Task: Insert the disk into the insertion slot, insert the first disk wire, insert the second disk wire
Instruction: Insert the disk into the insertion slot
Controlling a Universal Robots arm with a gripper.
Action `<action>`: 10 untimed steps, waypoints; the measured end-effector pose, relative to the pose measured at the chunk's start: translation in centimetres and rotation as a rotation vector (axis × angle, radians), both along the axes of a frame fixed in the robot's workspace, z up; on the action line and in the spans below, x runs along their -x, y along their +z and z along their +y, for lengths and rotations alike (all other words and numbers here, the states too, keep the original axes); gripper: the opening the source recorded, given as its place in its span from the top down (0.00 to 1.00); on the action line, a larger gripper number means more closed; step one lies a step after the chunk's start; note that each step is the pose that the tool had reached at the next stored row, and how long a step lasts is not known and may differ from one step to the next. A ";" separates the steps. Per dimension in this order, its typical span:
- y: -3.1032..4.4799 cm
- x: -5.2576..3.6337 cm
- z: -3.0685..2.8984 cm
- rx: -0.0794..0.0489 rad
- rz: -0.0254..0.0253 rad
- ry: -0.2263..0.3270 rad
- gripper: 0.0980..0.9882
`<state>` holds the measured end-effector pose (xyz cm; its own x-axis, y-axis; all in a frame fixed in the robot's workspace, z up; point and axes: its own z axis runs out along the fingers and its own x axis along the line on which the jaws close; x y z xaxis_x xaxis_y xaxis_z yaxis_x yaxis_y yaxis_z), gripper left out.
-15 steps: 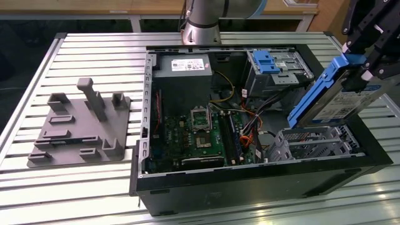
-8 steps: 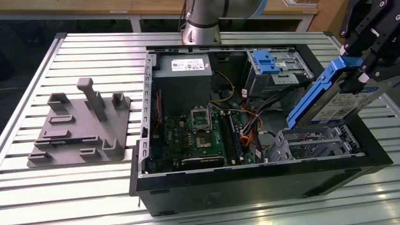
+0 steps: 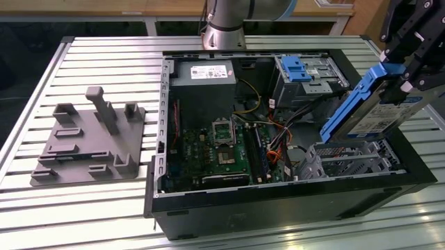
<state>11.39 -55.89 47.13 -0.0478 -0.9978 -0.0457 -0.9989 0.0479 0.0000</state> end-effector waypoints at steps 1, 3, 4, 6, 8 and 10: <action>-0.01 -0.02 -0.01 0.000 0.0000 0.000 0.70; -0.08 -0.02 -0.02 0.000 0.0000 0.000 0.70; -0.15 -0.02 -0.04 0.000 0.0000 0.000 0.70; -0.27 -0.03 -0.08 0.000 0.0000 0.000 0.70; -0.37 -0.03 -0.13 0.000 0.0000 0.001 0.70; -0.49 -0.03 -0.17 0.000 0.0000 0.003 0.70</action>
